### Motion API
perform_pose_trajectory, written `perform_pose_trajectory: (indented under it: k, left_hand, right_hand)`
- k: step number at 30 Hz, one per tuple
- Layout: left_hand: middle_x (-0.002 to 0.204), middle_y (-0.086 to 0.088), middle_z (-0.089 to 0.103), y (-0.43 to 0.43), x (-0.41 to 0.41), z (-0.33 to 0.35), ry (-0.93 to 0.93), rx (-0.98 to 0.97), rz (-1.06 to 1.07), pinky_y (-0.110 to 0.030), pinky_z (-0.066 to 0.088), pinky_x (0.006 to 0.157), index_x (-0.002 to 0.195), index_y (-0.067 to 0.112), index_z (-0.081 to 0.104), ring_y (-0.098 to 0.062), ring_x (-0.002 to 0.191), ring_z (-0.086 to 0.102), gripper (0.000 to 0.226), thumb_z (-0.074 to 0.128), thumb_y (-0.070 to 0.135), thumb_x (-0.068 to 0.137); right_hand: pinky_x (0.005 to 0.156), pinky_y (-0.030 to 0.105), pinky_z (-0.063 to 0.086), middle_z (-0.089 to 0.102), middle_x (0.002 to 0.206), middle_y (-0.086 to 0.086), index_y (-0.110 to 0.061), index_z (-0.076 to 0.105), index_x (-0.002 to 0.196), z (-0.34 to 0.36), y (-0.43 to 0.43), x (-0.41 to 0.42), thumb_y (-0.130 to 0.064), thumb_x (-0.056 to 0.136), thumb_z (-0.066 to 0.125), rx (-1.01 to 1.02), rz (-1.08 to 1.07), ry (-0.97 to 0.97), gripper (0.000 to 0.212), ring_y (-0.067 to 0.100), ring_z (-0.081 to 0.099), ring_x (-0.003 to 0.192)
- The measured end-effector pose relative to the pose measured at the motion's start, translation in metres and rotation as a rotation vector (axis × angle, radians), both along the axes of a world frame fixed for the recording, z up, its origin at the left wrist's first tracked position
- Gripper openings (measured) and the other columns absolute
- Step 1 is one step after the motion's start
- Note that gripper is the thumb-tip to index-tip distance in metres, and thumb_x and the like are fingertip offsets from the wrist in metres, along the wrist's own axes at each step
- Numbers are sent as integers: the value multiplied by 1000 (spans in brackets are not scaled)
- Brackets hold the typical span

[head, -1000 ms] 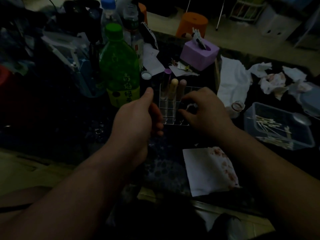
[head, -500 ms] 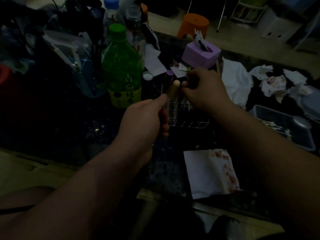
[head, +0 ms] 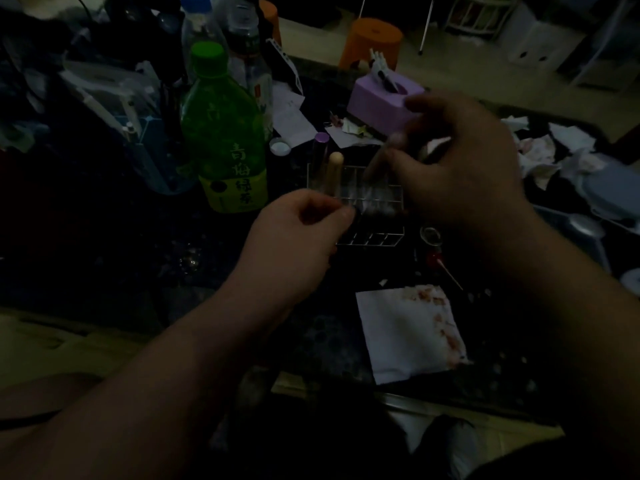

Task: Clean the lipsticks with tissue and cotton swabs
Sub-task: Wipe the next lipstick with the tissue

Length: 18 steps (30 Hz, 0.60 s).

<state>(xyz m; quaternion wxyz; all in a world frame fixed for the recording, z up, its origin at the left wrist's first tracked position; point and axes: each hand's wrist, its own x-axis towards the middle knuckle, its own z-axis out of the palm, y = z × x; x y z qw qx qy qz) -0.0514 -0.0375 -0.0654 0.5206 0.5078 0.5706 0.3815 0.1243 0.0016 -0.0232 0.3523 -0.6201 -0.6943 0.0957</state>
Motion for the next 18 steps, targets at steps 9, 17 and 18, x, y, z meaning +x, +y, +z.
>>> perform_pose_trajectory:
  k: [9, 17, 18]
  left_hand:
    - [94, -4, 77, -24, 25, -7, -107, 101, -428, -46, 59, 82, 119, 17, 68, -22, 88, 74, 30, 69, 6, 90]
    - [96, -20, 72, -21, 34, -17, -348, -176, -280, -33, 49, 70, 89, 2, 71, -22, 76, 60, 33, 51, 24, 102]
    - [94, -19, 72, -20, 36, -18, -367, -203, -250, -32, 50, 69, 87, 3, 73, -22, 75, 60, 34, 52, 25, 101]
  right_hand:
    - [68, 13, 54, 73, 86, -11, -24, 65, 116, -6, -95, 15, -27, 82, 79, -346, 52, 351, 37, 0, 70, 79]
    - [55, 15, 47, 75, 78, 2, -14, 76, 86, -24, -101, 39, -28, 76, 77, -717, 78, 512, 16, 6, 66, 64]
    - [53, 13, 45, 75, 75, 2, -13, 77, 83, -25, -99, 41, -26, 80, 76, -742, 101, 486, 13, 4, 63, 61]
